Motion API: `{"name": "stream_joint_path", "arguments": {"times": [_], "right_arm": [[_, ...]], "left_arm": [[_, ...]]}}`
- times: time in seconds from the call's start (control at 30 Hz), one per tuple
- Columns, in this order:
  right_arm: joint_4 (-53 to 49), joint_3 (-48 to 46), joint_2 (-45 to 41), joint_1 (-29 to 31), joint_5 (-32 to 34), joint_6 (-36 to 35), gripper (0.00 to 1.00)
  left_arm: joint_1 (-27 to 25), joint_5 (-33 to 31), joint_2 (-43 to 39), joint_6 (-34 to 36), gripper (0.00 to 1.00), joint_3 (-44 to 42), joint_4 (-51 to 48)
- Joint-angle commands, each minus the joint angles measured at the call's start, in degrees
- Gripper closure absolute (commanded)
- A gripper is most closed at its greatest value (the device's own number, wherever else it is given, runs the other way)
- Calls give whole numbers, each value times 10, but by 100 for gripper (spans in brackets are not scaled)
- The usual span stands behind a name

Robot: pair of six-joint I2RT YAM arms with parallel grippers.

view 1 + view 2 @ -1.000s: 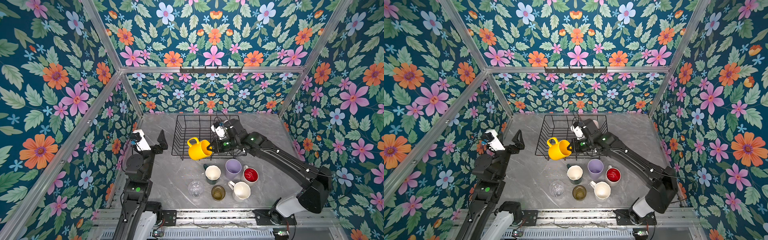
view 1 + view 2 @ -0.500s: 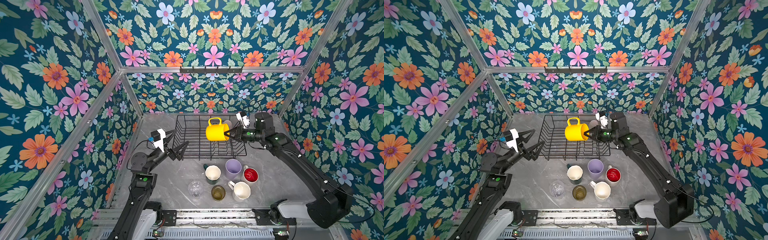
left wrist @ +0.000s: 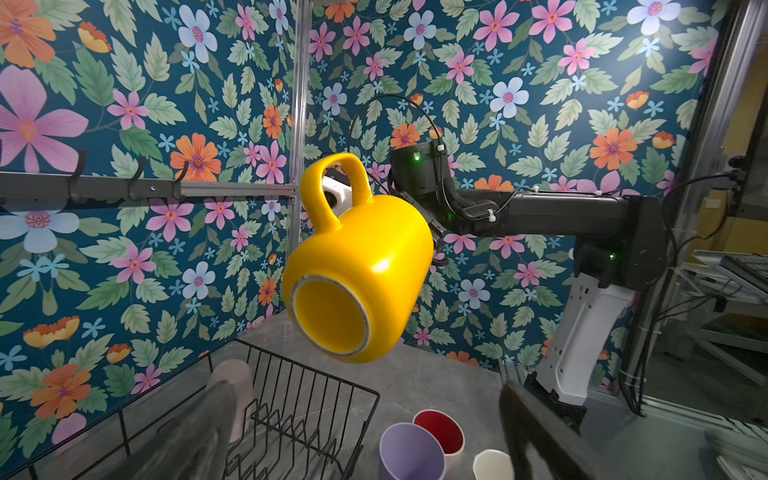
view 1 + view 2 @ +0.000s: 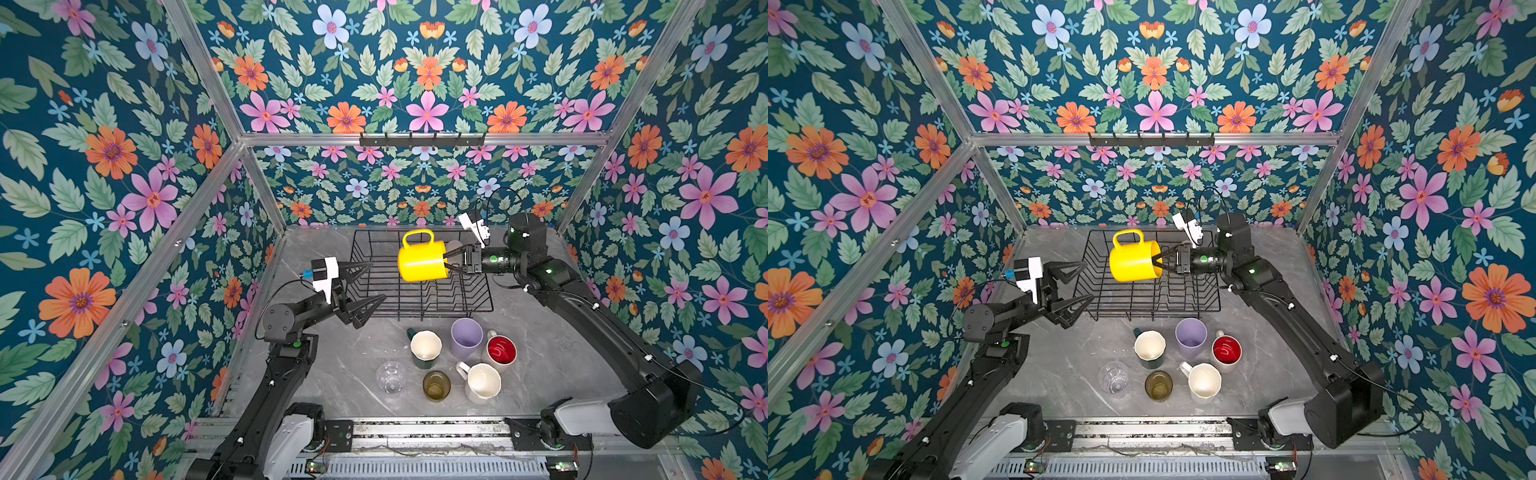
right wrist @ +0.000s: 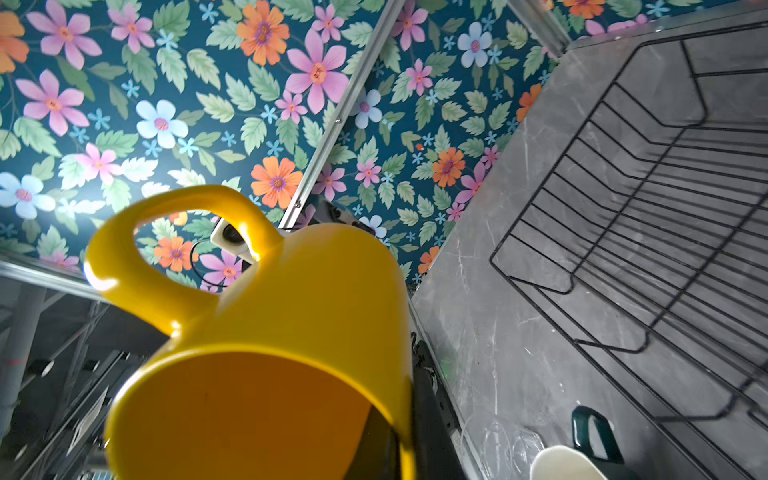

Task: Load the cups into the dish rack
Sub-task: 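Carry the yellow mug over the rack while the left gripper reaches toward it, then grasp the yellow mug's handle with the left gripper beside the right gripper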

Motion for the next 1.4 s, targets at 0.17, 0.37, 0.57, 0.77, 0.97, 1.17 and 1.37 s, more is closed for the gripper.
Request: {"name": "stream_joint_path", "arguments": {"times": [0.17, 0.37, 0.57, 0.77, 0.97, 1.17, 1.37], "right_arm": [[46, 28, 13, 34, -44, -42, 100], [48, 34, 20, 51, -57, -60, 100], [40, 43, 32, 65, -60, -78, 100], [39, 56, 55, 78, -60, -83, 100], [23, 76, 74, 103, -60, -104, 100], [28, 87, 91, 117, -64, -105, 100], [41, 96, 106, 124, -64, -95, 100]], "left_arm": [[0, 49, 20, -76, 0, 1, 109], [-1, 50, 21, -82, 0, 2, 118], [-1, 57, 21, -87, 0, 2, 121], [-1, 64, 22, -99, 0, 0, 136], [-1, 66, 23, -100, 0, 0, 137], [-2, 70, 26, -107, 0, 2, 144], [-2, 73, 28, -110, 0, 2, 146]]}}
